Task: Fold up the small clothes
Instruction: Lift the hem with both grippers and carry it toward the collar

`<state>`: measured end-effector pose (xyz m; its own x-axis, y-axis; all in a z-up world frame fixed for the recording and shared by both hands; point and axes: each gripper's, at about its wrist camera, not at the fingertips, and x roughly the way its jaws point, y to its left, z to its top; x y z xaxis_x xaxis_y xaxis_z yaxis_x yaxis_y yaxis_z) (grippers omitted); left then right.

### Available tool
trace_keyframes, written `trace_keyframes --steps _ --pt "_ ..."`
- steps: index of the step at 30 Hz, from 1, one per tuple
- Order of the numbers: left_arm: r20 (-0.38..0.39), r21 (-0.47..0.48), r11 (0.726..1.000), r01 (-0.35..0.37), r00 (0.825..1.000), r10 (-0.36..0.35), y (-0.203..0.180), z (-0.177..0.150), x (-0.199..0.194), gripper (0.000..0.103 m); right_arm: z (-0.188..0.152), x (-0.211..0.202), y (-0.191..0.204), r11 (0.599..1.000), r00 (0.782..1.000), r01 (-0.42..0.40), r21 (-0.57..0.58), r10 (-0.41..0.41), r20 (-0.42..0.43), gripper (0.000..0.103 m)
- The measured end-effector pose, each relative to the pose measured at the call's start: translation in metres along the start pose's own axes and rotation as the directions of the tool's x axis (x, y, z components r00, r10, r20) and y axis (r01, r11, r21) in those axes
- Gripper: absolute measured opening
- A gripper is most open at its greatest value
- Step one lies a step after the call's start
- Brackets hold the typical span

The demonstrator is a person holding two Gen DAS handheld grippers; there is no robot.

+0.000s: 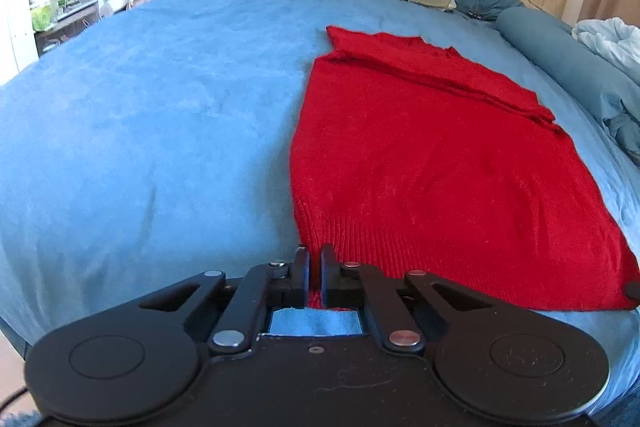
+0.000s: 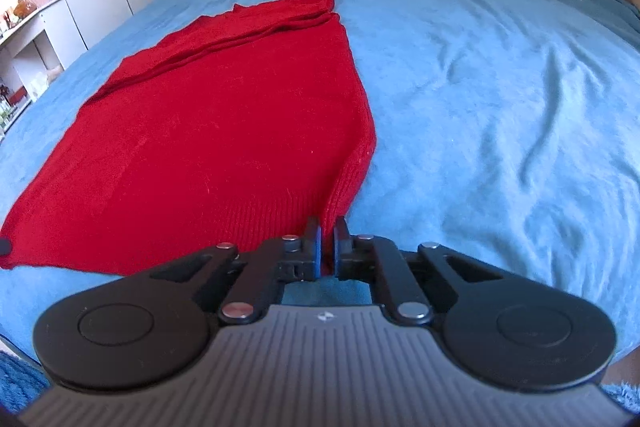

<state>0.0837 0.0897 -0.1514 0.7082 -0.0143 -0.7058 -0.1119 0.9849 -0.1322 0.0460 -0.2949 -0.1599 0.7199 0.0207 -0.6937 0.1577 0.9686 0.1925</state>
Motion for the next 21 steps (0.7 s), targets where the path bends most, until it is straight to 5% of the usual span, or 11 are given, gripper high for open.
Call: trace_keyframes --steps 6,11,16,21 --pt "0.056 0.018 1.000 0.024 0.998 -0.025 -0.006 0.032 -0.029 0.004 0.031 -0.022 -0.008 0.993 0.996 -0.083 0.078 0.081 0.023 0.020" --pt "0.145 -0.007 0.999 0.039 0.989 -0.037 -0.014 0.090 -0.045 0.004 0.088 -0.037 -0.010 0.973 0.982 -0.183 0.141 0.175 0.069 0.020" --pt "0.215 0.006 0.999 0.037 0.976 -0.038 -0.036 0.185 -0.025 0.004 0.186 -0.022 -0.008 0.935 0.961 -0.273 0.227 0.253 0.113 0.020" --pt "0.248 -0.012 1.000 -0.016 0.968 0.018 -0.066 0.300 0.042 0.004 0.309 0.041 0.004 0.907 0.959 -0.282 0.312 0.261 0.107 0.020"
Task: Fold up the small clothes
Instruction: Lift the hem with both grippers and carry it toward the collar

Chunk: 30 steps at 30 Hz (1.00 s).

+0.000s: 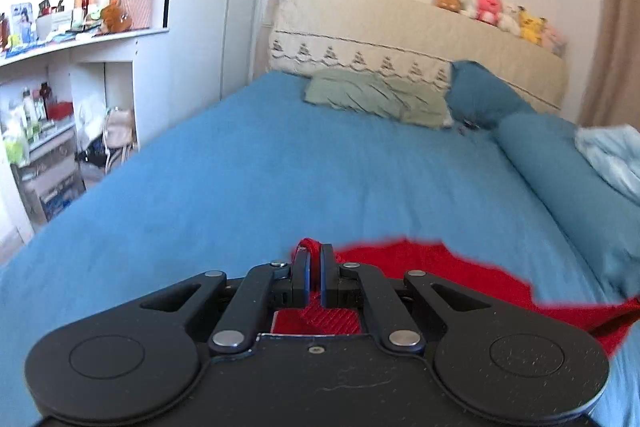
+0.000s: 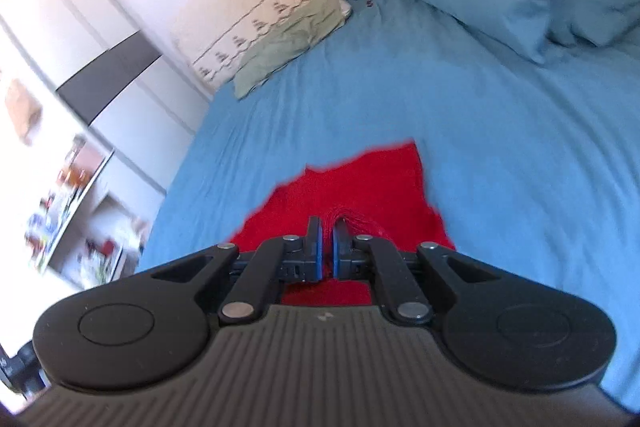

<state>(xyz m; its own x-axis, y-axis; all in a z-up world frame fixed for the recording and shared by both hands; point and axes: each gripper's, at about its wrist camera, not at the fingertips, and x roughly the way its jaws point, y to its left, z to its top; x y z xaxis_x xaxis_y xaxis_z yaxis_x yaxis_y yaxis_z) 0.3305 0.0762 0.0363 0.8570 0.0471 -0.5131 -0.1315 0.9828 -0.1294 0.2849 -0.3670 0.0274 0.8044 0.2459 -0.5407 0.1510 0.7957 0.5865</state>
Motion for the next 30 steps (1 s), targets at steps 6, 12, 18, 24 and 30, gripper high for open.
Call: trace_keyframes --steps 6,12,18,24,30 --pt "-0.077 -0.059 0.994 -0.094 0.993 0.089 -0.026 0.033 0.168 0.004 0.084 0.147 0.003 0.993 0.993 0.114 0.037 -0.114 0.005 0.020" --pt "-0.216 -0.065 0.985 -0.159 0.966 0.142 -0.024 -0.010 0.304 0.004 0.079 0.286 -0.037 0.984 0.984 0.178 0.012 -0.178 -0.021 0.020" --pt "-0.264 -0.031 0.988 -0.149 0.955 0.136 -0.019 -0.007 0.337 0.018 0.083 0.331 -0.057 0.982 0.981 0.187 -0.025 -0.188 -0.043 0.024" --pt "-0.175 0.106 0.984 -0.146 0.971 0.163 -0.025 0.000 0.277 0.089 0.078 0.297 -0.031 0.967 0.979 0.206 -0.150 -0.203 0.034 0.103" --pt "-0.199 0.286 0.958 0.020 0.979 0.039 -0.039 -0.056 0.205 0.099 0.023 0.250 -0.001 0.927 0.989 0.139 -0.350 -0.151 -0.008 0.103"
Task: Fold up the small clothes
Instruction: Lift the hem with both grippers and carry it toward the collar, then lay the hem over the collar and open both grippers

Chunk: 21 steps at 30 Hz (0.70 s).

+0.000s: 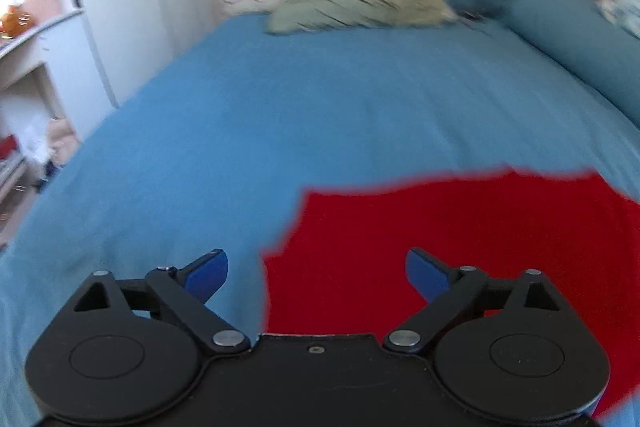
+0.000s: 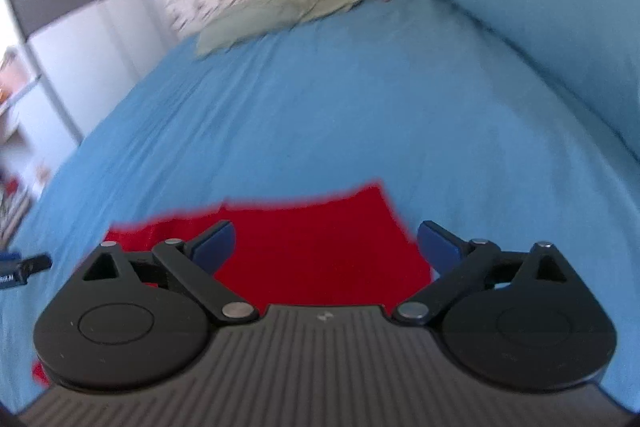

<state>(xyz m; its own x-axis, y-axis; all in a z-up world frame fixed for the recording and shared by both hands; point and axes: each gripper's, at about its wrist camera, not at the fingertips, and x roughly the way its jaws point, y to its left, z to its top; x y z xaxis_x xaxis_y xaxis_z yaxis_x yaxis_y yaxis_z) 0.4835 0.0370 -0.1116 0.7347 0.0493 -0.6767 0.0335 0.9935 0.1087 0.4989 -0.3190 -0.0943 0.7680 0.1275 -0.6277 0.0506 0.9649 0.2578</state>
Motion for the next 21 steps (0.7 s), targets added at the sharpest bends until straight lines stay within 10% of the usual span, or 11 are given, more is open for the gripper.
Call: trace_keyframes --steps 11,21 --pt "-0.165 0.030 0.998 0.053 0.985 -0.047 -0.029 -0.055 0.034 0.102 -0.098 0.020 0.021 0.994 0.995 0.055 -0.091 -0.062 -0.081 0.103" --pt "-0.134 0.045 0.996 0.079 0.988 -0.072 -0.054 -0.010 0.008 0.099 -0.064 -0.009 0.016 0.983 0.995 0.023 -0.180 -0.039 -0.087 0.103"
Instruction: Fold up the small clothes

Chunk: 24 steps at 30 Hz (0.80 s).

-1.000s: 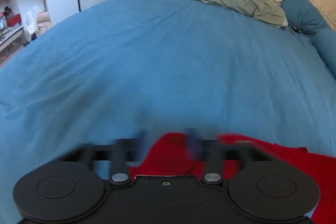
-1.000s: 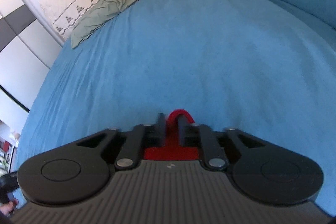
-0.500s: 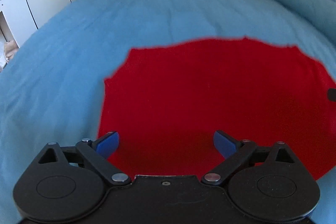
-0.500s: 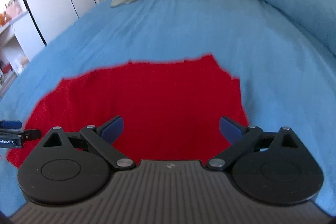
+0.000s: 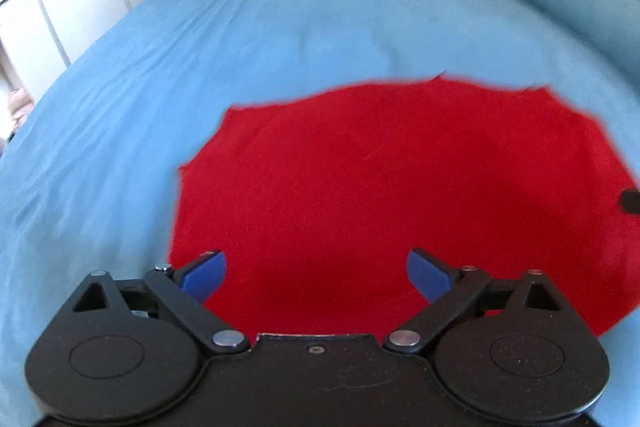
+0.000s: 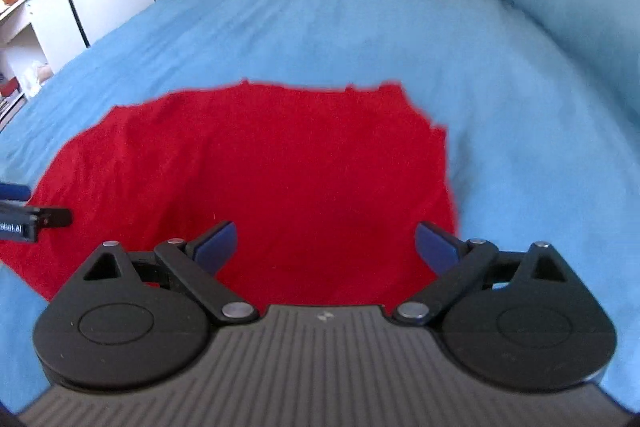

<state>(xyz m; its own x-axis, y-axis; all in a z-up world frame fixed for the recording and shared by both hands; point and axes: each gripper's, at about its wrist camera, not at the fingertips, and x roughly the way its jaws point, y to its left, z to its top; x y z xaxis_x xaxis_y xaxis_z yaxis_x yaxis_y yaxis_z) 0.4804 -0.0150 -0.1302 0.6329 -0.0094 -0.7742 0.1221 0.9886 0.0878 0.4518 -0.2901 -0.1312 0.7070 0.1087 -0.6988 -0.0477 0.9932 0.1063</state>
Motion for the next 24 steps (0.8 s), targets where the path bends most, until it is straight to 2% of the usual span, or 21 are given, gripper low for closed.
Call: trace_keyframes --steps 4,7,10,16,18,24 --pt "0.004 0.046 0.998 0.046 0.999 -0.046 -0.038 0.011 -0.003 0.100 0.006 -0.018 -0.021 1.000 0.999 0.019 -0.020 -0.020 -0.030 0.103" --pt "-0.003 0.081 0.994 0.067 0.998 -0.067 -0.062 0.015 0.003 0.100 -0.001 -0.019 -0.041 1.000 0.998 0.013 0.015 -0.012 -0.069 0.103" --pt "-0.001 0.109 0.991 0.072 0.997 -0.073 -0.074 0.016 0.012 0.099 -0.012 -0.013 -0.055 0.997 0.993 -0.024 0.078 0.033 -0.109 0.094" --pt "-0.029 0.108 0.994 0.034 0.999 -0.031 -0.072 0.010 0.032 0.099 -0.028 0.006 -0.061 0.991 0.989 -0.050 0.126 0.067 -0.129 0.089" --pt "-0.043 0.102 0.994 0.024 0.999 -0.020 -0.068 0.008 0.038 0.099 -0.029 0.009 -0.061 0.989 0.990 -0.058 0.134 0.075 -0.122 0.079" --pt "-0.081 0.061 0.998 0.026 0.997 -0.021 -0.063 0.001 0.051 0.101 -0.023 0.023 -0.056 0.988 0.986 -0.084 0.130 0.101 -0.133 0.079"
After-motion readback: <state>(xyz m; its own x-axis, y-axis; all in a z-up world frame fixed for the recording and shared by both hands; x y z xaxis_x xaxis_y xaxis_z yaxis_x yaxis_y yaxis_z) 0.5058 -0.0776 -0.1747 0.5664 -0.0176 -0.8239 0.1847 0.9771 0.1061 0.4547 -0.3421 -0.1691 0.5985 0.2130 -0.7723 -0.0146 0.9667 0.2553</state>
